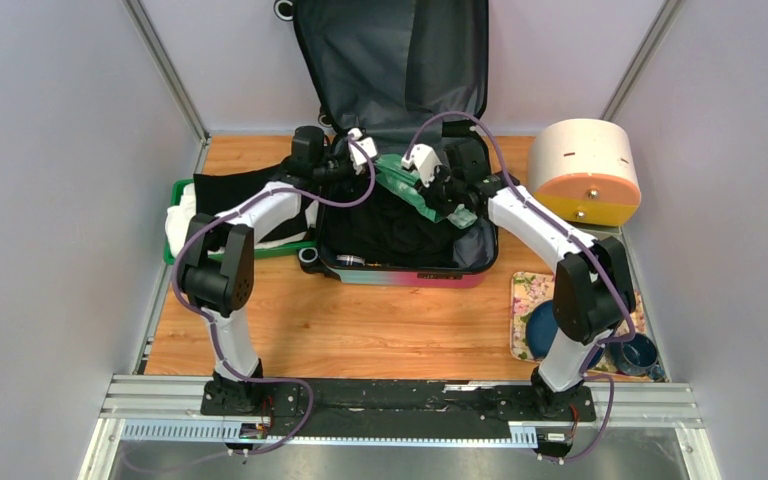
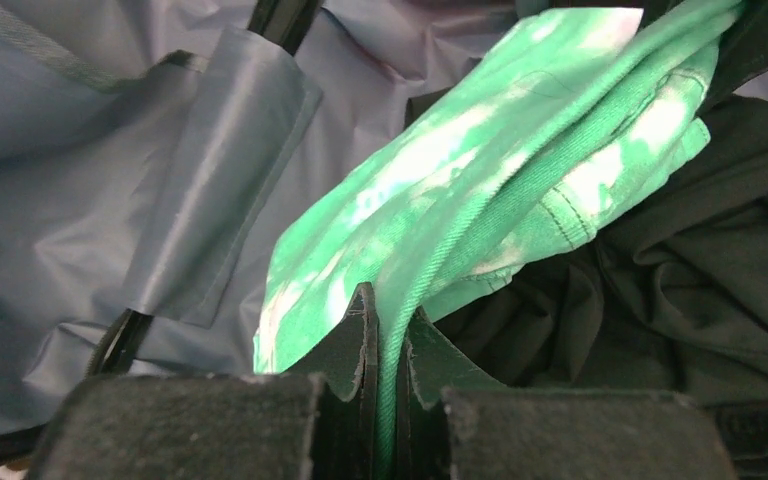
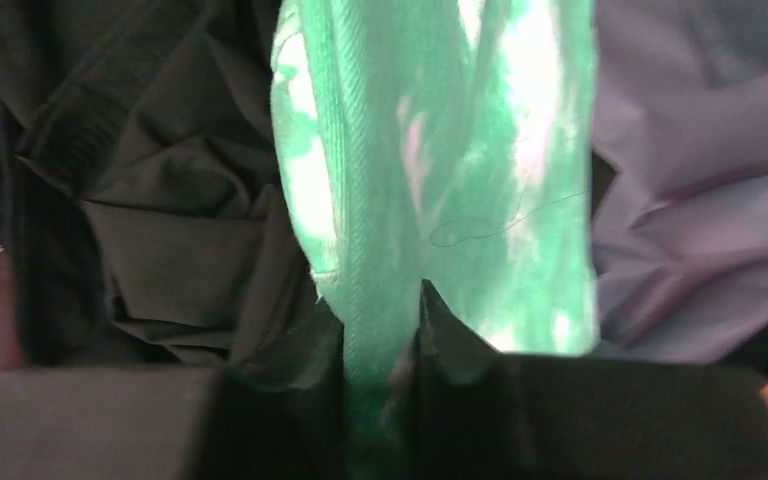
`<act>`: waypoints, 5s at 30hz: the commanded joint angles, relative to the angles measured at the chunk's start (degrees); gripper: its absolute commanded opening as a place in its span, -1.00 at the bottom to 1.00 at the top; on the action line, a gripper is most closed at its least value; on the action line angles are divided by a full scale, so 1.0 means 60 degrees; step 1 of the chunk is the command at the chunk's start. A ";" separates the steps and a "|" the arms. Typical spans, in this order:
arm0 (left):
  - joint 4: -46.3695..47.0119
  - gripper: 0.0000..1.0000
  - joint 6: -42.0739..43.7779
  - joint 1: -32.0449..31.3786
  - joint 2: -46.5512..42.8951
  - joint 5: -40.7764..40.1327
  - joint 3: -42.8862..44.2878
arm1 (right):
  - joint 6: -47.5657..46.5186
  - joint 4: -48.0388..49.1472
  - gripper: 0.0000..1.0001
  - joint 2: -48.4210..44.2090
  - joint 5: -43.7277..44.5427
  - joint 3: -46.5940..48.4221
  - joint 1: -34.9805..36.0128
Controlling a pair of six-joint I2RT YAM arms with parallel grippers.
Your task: Open, take out, and arrange the luggage
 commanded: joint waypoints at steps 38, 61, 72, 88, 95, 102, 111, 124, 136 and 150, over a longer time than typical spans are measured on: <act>0.3192 -1.00 -0.1033 0.7572 -0.6070 -0.1592 -0.5101 | -0.1379 0.7553 -1.00 0.6748 -0.1458 0.8670 0.4048; -1.5305 0.58 0.8357 0.8790 -0.2908 0.2498 0.2898 | -0.1628 0.3259 0.69 0.4584 -0.5782 0.6649 0.4123; -0.9592 0.41 0.1303 0.8074 -0.4426 0.1190 0.0218 | 0.1577 0.2382 0.70 0.2954 -0.4495 0.5927 0.3143; -0.7458 0.25 0.0475 0.6988 -0.3829 -0.2291 -0.4064 | 0.2986 -0.1428 0.50 0.0641 -0.3263 0.2942 0.0168; -1.0430 0.48 0.0360 0.6184 -0.3334 -0.0475 0.0396 | 0.1931 -0.3081 0.47 0.0536 -0.2560 0.2880 -0.0183; -1.0522 0.46 -0.0094 0.4559 -0.2730 -0.0400 0.2807 | 0.0964 -0.4415 0.30 0.0610 -0.1915 0.2925 -0.0404; -0.8149 0.42 -0.0547 0.1923 -0.2600 -0.0475 0.0800 | 0.1050 -0.4462 0.27 0.1399 -0.1944 0.2646 -0.0418; -0.6921 0.39 -0.1909 0.1319 -0.2071 -0.0533 0.0580 | 0.1184 -0.4168 -0.75 0.2529 -0.1547 0.3921 -0.0374; -0.4721 0.29 -0.4590 0.2446 -0.2657 -0.0841 -0.0461 | 0.1388 -0.2527 -1.00 0.2132 -0.3467 0.4637 0.0621; -0.3886 0.39 -0.3729 0.2214 -0.3185 0.0667 -0.1809 | 0.0731 -0.3566 -1.00 0.2018 -0.2838 0.4848 0.0053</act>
